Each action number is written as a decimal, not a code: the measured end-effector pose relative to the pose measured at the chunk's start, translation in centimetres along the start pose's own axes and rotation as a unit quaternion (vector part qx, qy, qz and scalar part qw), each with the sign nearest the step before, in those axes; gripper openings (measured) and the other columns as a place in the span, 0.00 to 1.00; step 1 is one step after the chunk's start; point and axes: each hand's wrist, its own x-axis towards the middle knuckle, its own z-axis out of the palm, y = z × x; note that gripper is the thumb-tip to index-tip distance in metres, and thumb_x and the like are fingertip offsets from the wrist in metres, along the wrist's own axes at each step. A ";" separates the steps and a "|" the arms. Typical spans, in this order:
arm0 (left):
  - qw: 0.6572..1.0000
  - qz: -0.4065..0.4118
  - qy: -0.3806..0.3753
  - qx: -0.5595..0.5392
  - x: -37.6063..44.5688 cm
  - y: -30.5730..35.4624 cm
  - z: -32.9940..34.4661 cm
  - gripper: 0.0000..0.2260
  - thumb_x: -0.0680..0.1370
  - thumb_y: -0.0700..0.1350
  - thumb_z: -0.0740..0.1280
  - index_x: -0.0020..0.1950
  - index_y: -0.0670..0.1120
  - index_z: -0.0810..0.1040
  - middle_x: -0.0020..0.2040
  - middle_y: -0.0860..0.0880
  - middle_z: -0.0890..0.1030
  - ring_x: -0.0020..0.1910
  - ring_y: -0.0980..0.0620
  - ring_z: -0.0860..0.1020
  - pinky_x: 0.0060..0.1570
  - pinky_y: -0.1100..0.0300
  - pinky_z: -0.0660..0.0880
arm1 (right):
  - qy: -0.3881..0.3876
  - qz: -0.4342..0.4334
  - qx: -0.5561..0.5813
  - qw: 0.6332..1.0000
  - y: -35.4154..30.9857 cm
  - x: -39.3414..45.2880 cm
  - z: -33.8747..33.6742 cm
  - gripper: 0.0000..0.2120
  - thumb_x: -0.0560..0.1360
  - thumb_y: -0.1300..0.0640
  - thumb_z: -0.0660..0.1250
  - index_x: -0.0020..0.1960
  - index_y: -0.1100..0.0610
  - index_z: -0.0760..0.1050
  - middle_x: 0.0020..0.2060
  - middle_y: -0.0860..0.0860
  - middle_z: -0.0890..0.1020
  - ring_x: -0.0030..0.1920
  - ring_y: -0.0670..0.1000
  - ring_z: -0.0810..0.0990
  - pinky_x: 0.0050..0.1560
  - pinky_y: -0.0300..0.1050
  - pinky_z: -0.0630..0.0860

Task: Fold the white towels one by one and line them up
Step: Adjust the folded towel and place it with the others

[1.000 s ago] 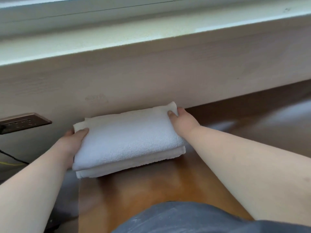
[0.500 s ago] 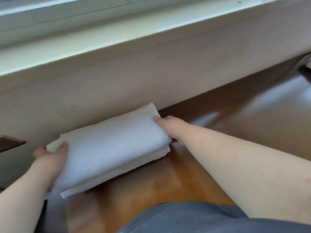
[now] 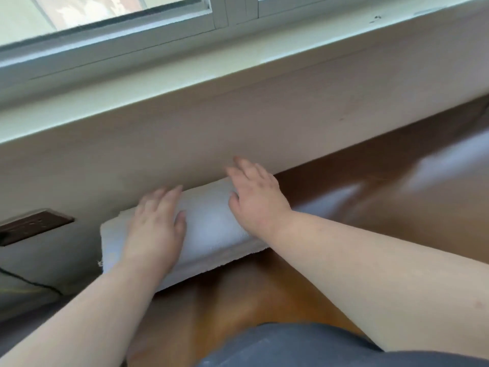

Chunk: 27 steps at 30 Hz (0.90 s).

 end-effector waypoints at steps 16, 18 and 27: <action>0.968 -0.136 -0.182 0.104 -3.3 2.4 4.3 0.39 0.65 0.76 0.27 0.75 0.65 0.34 0.80 0.49 0.40 0.76 0.37 0.40 0.66 0.29 0.44 | -0.281 0.004 -0.138 0.950 0.3 -1.3 2.7 0.36 0.74 0.26 0.40 0.78 0.36 0.37 0.80 0.51 0.36 0.77 0.61 0.29 0.72 0.71 0.37; 0.964 -0.140 -0.203 0.101 -3.1 2.1 3.9 0.40 0.63 0.77 0.26 0.74 0.66 0.33 0.80 0.50 0.40 0.76 0.37 0.40 0.66 0.28 0.46 | -0.300 0.012 -0.135 0.944 -0.1 -0.9 2.1 0.37 0.72 0.24 0.41 0.78 0.35 0.37 0.80 0.50 0.35 0.76 0.62 0.29 0.72 0.72 0.37; 0.974 -0.096 -0.171 0.113 -5.8 8.8 -1.5 0.44 0.63 0.77 0.30 0.77 0.63 0.41 0.80 0.50 0.46 0.78 0.44 0.45 0.72 0.37 0.49 | -0.231 0.084 -0.090 0.965 6.5 -6.5 -8.1 0.42 0.70 0.22 0.46 0.79 0.37 0.43 0.80 0.47 0.40 0.78 0.60 0.34 0.72 0.73 0.43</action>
